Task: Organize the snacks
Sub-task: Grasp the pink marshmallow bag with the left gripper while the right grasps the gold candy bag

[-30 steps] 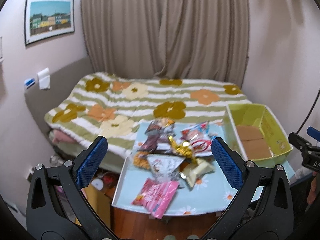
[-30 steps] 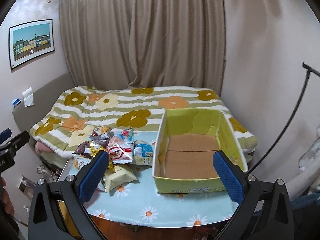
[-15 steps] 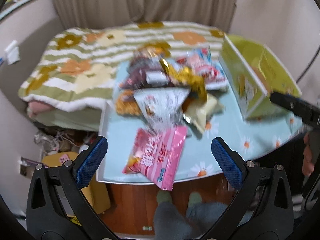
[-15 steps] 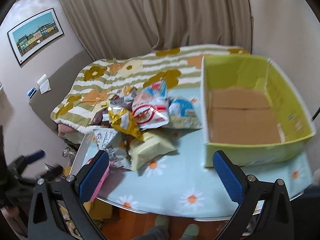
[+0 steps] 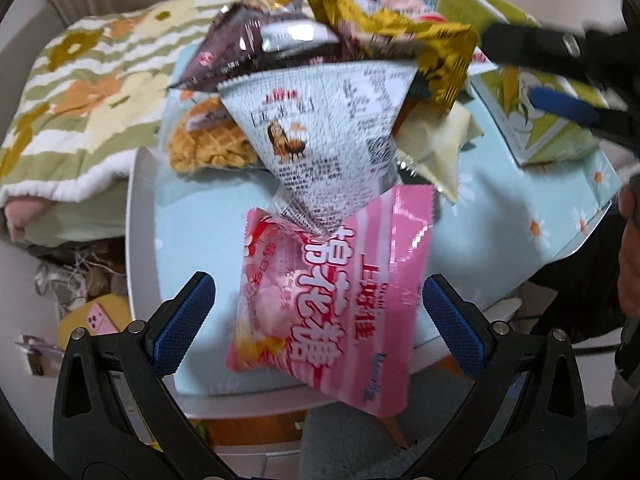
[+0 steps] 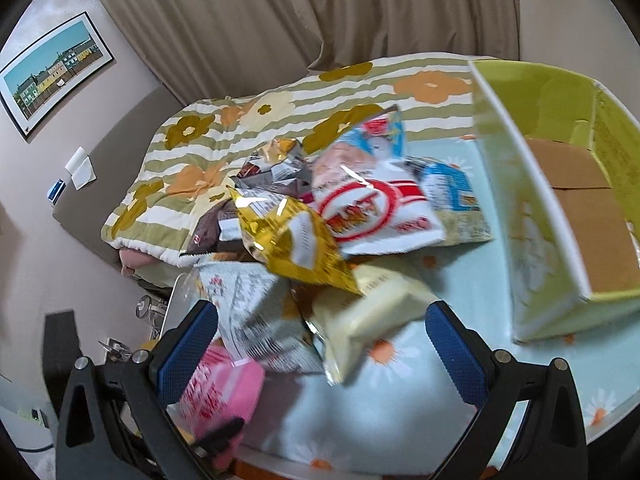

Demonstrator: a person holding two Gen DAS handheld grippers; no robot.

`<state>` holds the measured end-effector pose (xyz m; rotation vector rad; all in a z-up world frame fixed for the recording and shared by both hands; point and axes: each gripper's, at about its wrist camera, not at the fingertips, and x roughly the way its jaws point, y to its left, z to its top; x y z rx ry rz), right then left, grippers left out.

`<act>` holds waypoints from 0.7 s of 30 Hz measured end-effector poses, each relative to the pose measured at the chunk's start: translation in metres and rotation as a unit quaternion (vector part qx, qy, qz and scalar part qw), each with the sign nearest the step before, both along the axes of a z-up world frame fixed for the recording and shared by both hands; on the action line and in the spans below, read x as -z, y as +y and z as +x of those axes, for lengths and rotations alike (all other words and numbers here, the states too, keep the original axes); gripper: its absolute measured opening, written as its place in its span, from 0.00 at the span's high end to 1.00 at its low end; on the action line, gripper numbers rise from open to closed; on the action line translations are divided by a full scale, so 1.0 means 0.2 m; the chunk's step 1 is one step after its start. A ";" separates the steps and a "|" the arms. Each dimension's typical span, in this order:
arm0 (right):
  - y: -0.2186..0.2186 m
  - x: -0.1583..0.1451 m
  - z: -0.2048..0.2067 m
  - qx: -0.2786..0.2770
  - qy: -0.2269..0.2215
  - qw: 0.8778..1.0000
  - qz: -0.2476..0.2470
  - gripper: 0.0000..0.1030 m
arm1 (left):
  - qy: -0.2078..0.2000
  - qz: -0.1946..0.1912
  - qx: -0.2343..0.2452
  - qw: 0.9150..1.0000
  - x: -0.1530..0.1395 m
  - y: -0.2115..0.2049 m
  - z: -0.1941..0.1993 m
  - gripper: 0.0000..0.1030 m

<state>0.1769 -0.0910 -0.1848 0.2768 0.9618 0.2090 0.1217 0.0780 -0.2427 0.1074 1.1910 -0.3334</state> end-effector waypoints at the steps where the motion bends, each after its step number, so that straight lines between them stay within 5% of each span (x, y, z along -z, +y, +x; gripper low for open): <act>1: 0.01 0.01 0.02 -0.001 0.002 1.000 -0.001 0.00 | 0.004 -0.001 0.005 1.000 0.02 0.00 0.01 0.01; 10: 0.13 0.09 0.18 -0.010 0.006 1.000 -0.009 0.00 | 0.035 -0.030 0.035 0.998 0.11 0.01 0.07 0.01; 15: 0.17 0.12 0.25 -0.015 0.008 1.000 -0.015 0.01 | 0.043 -0.045 0.045 0.997 0.14 0.03 0.09 0.15; 21: 0.19 0.14 0.29 -0.021 0.013 0.999 -0.021 0.17 | 0.052 -0.067 0.041 0.996 0.14 0.10 0.12 0.28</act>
